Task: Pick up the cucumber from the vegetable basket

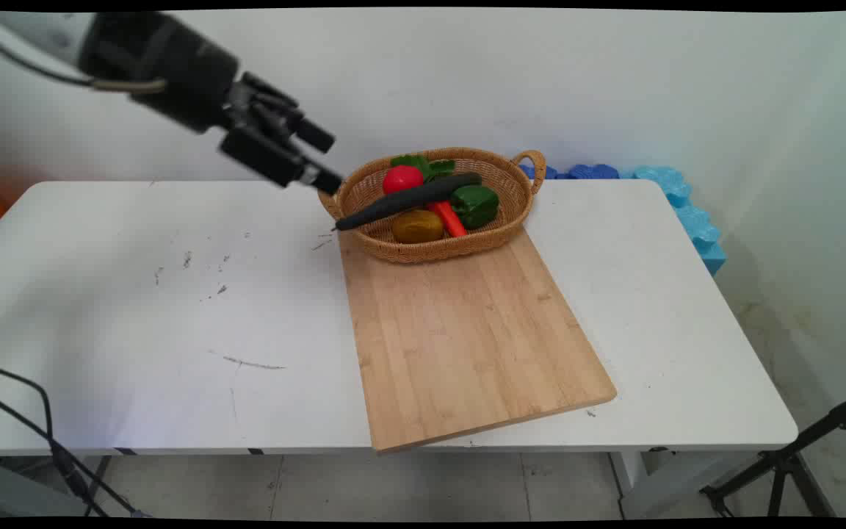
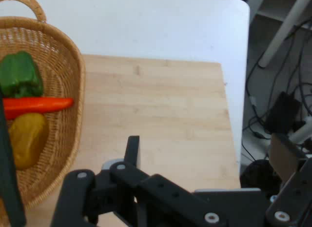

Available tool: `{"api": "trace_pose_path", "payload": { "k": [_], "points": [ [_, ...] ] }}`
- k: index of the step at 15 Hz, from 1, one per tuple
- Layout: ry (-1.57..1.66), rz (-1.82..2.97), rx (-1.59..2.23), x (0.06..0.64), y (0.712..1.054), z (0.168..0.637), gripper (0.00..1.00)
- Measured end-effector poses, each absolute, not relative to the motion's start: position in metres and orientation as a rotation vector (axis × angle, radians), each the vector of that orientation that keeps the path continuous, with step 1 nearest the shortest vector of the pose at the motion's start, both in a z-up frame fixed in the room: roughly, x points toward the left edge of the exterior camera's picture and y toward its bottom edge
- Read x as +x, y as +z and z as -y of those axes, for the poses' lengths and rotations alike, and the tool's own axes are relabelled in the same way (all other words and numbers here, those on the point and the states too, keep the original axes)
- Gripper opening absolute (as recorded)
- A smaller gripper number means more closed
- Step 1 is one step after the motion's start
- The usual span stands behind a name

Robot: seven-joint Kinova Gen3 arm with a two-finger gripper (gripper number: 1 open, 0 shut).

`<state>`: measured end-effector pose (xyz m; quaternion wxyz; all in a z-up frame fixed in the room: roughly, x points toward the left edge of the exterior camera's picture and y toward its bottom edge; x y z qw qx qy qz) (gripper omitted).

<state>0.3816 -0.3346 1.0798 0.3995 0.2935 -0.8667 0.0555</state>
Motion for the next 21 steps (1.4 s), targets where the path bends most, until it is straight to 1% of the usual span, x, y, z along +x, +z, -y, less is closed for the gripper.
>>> {"api": "trace_pose_path", "payload": {
  "k": [4, 7, 10, 16, 21],
  "points": [
    [0.197, 2.209, 0.813, 0.353, 1.082, 0.377, 1.0],
    [0.246, 2.222, 0.895, 0.337, 1.075, 0.414, 1.0],
    [0.278, 2.233, 0.96, 0.327, 1.065, 0.438, 1.0],
    [0.333, 2.266, 1.177, 0.309, 1.015, 0.501, 1.0],
    [0.35, 2.284, 1.309, 0.302, 0.977, 0.535, 1.0]
  ]
}}
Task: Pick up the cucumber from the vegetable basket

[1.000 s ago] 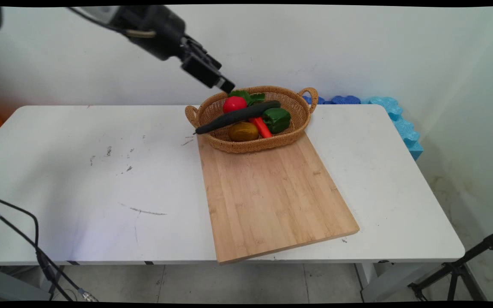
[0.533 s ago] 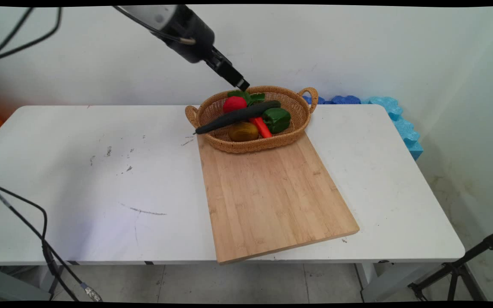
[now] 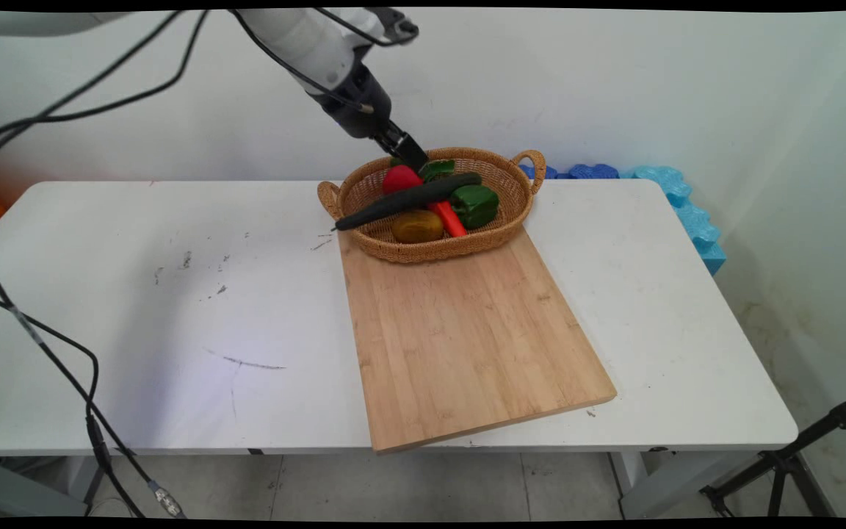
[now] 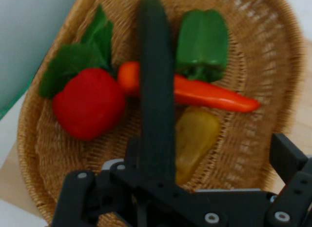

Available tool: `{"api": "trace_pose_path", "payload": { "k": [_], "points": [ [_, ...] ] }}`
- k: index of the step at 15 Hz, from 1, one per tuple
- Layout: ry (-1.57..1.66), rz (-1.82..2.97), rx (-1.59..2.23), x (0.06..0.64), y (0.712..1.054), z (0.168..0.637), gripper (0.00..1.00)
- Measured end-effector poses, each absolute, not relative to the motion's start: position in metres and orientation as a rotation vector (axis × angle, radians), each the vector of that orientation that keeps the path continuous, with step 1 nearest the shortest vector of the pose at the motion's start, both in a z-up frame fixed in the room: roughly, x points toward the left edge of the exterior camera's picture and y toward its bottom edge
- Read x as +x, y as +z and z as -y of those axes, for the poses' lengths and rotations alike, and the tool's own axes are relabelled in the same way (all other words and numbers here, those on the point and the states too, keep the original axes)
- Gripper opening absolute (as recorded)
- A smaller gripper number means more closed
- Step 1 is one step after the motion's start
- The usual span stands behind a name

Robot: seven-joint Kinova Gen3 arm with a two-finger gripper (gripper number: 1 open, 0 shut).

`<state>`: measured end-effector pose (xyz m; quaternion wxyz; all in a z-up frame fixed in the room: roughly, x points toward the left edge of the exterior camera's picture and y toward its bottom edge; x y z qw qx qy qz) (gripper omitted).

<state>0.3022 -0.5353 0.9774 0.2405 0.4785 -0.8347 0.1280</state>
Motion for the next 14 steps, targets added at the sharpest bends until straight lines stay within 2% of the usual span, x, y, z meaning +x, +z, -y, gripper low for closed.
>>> {"api": "trace_pose_path", "payload": {
  "k": [6, 14],
  "points": [
    [0.35, 2.302, 1.431, 0.296, 0.928, 0.574, 1.0],
    [0.344, 2.333, 1.461, 0.29, 0.894, 0.596, 1.0]
  ]
}}
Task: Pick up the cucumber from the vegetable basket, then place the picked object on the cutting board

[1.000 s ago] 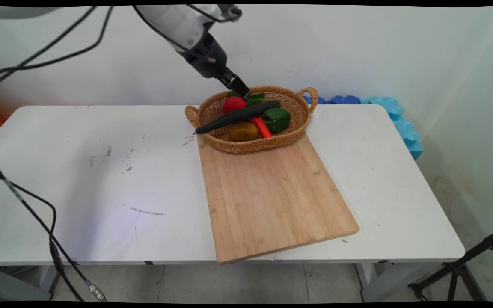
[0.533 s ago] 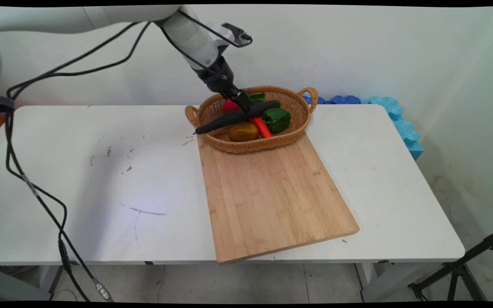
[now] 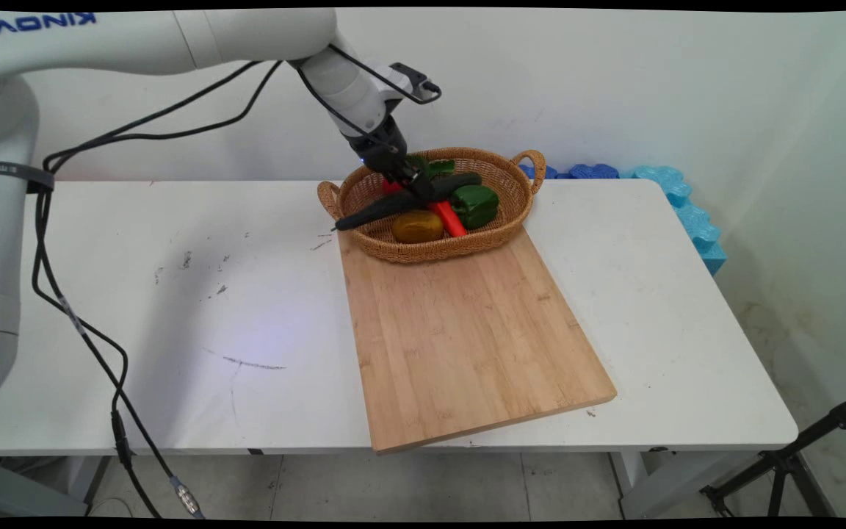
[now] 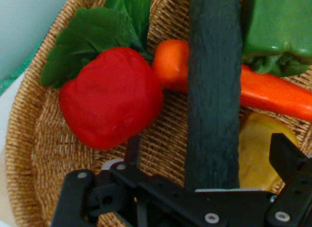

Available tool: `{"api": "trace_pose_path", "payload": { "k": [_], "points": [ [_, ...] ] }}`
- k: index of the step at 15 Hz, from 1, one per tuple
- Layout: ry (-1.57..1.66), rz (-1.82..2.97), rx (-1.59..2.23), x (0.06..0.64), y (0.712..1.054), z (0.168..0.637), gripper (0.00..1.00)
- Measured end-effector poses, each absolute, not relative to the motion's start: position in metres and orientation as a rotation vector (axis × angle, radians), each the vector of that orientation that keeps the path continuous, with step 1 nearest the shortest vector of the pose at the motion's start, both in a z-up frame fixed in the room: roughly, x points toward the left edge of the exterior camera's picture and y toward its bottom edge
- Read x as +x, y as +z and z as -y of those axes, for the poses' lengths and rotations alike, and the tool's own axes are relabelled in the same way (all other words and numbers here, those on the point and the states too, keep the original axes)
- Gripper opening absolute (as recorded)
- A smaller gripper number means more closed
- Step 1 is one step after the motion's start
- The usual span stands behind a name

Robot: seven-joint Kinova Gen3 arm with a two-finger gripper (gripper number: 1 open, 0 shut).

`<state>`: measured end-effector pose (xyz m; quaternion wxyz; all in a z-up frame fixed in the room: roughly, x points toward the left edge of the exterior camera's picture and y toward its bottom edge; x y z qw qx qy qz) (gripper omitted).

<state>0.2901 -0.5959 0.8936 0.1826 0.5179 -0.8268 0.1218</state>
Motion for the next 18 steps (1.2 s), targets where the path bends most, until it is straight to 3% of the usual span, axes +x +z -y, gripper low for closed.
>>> {"api": "trace_pose_path", "payload": {
  "k": [2, 3, 10, 15, 18],
  "points": [
    [0.343, 2.339, 1.461, 0.289, 0.888, 0.599, 1.0],
    [0.345, 2.342, 1.459, 0.288, 0.885, 0.601, 0.0],
    [0.35, 2.348, 1.424, 0.285, 0.883, 0.604, 0.0],
    [0.374, 2.338, 1.338, 0.285, 0.91, 0.598, 0.0],
    [0.402, 2.33, 1.242, 0.29, 0.947, 0.585, 0.0]
  ]
}}
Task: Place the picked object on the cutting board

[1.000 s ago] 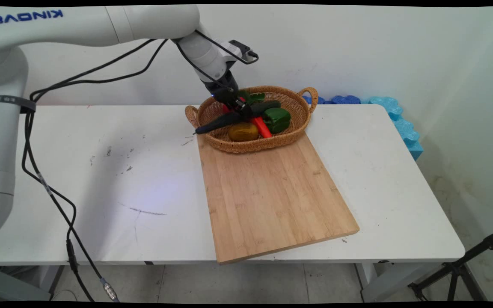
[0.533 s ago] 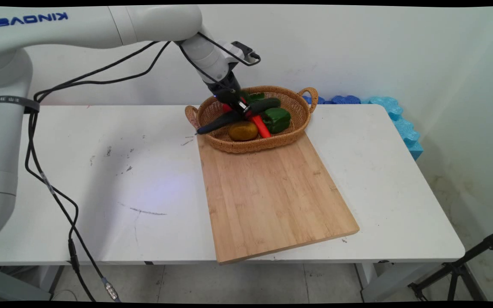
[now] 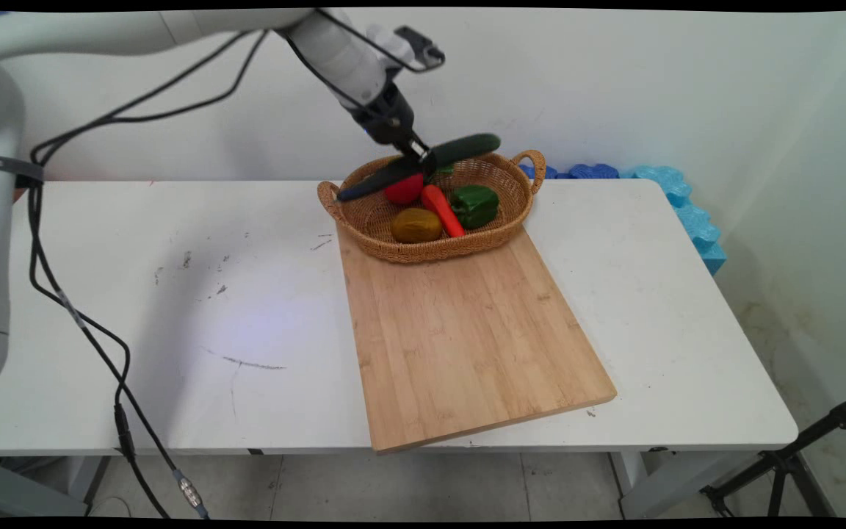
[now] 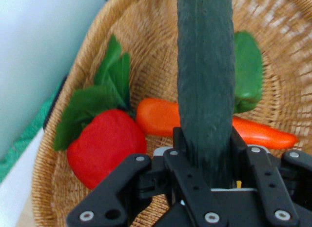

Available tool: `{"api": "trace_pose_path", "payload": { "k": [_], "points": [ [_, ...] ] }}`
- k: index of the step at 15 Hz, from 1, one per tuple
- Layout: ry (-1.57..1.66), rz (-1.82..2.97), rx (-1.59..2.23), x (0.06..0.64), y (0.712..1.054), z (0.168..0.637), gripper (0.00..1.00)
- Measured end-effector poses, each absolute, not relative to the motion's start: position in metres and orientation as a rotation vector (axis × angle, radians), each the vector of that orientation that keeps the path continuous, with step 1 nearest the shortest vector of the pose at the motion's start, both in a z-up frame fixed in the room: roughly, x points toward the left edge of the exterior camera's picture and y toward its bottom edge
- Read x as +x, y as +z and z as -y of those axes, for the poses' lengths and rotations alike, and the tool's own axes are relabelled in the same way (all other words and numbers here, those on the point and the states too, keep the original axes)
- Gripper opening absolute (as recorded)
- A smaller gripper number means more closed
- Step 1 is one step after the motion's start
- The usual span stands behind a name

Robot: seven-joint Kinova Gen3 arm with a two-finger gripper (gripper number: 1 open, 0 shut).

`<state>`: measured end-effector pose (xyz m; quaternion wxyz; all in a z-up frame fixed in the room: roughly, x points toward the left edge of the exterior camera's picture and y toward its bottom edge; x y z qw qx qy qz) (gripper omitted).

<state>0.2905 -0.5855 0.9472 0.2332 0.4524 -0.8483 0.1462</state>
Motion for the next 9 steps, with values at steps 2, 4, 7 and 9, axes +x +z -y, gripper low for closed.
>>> {"api": "trace_pose_path", "payload": {
  "k": [2, 4, 7, 9],
  "points": [
    [0.403, 2.322, 1.191, 0.293, 0.967, 0.576, 0.0],
    [0.39, 2.313, 1.123, 0.295, 0.99, 0.559, 0.0],
    [0.351, 2.308, 1.006, 0.294, 1.015, 0.527, 0.0],
    [0.323, 2.31, 0.932, 0.292, 1.022, 0.504, 0.0]
  ]
}}
